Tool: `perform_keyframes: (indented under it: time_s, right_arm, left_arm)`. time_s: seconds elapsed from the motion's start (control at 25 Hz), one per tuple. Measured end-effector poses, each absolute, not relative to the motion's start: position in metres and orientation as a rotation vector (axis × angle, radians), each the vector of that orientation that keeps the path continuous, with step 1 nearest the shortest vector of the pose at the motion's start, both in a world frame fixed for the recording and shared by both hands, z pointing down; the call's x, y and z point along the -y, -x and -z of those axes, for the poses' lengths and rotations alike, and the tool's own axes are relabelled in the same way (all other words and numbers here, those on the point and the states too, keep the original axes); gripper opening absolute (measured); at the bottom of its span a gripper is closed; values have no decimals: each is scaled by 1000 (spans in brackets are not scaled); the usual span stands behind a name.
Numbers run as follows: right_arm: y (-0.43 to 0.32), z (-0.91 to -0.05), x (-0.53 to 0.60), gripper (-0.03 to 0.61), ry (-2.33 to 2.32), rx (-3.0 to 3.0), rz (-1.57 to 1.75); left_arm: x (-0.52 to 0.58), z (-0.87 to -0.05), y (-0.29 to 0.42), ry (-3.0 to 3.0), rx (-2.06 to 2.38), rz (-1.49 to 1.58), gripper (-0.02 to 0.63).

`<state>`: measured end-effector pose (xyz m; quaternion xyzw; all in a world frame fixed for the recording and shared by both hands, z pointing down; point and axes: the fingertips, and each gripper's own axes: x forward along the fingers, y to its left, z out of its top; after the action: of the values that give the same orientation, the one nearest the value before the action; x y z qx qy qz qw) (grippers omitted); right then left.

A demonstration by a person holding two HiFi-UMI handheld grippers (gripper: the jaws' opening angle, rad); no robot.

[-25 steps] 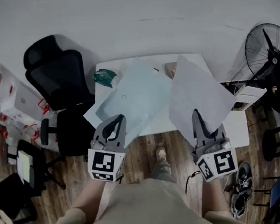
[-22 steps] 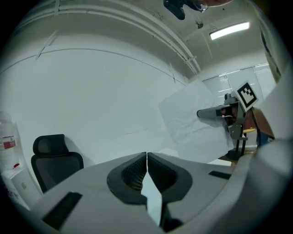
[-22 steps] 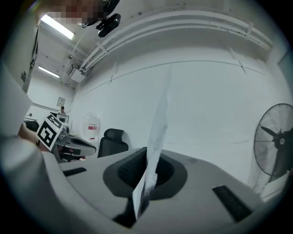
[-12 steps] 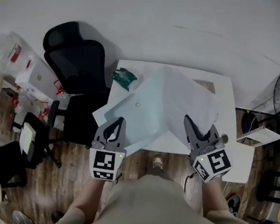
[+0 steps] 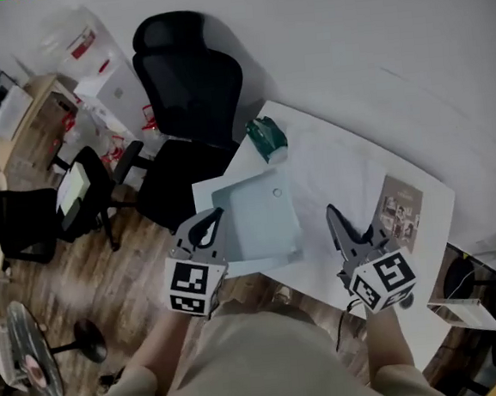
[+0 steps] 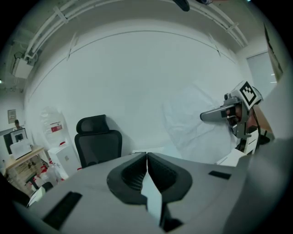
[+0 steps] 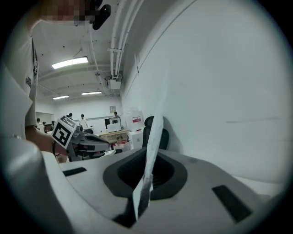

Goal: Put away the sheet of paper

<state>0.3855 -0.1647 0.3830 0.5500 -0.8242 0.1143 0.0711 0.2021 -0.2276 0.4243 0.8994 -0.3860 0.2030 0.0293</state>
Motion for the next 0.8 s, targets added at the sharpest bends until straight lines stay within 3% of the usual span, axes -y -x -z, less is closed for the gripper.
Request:
perform_keyframes:
  time_s: [0.8]
  right_arm:
    - [-371,-544,235,22,-1426,2356,-846]
  left_arm:
    - [255,-547,-120,-2435,1324,-824,24]
